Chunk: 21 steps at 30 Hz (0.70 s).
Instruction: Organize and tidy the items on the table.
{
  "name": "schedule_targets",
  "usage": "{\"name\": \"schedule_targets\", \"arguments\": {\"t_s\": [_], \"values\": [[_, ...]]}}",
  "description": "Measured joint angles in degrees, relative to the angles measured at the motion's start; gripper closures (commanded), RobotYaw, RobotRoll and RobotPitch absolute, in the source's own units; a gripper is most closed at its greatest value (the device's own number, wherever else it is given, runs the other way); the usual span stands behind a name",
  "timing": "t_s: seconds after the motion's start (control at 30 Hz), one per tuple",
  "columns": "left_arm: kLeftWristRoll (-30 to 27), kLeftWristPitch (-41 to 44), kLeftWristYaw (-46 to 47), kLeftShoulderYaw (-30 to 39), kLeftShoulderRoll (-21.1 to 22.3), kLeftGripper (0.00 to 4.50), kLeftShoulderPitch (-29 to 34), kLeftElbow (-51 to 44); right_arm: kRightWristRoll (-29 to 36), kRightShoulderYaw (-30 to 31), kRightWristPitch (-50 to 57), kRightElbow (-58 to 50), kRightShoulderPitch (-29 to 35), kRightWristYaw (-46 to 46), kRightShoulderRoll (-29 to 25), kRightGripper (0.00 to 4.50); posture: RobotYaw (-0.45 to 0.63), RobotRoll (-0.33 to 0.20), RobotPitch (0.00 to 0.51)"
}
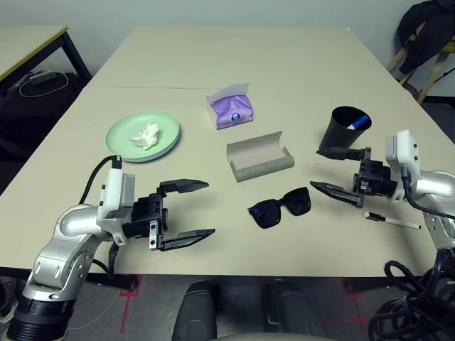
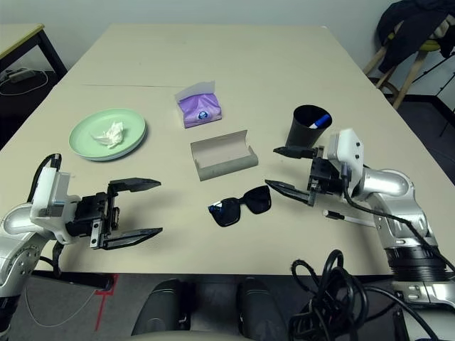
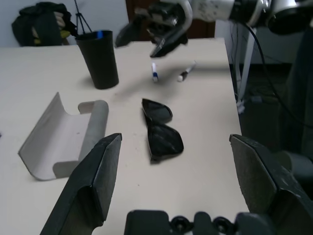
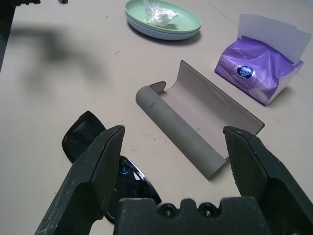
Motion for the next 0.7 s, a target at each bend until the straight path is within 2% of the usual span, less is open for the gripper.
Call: {"name": "schedule_targets", "arguments": {"t_s": [0.37, 0.7], "values": [[2.06, -3.13, -0.94, 0.02, 0.60, 0.04, 0.31, 4.76, -0.89, 1.63, 12.45, -6.41, -2.32, -5.94, -2.41, 0.00, 0.07, 0.000, 0.085], [3.00, -4.51, -0.82, 0.02, 0.60, 0.04, 0.24, 6.83, -2.66, 5.72, 18.15, -9.39, -6.39, -4.95, -5.88, 0.00, 0.07, 0.000, 0.089]]}}
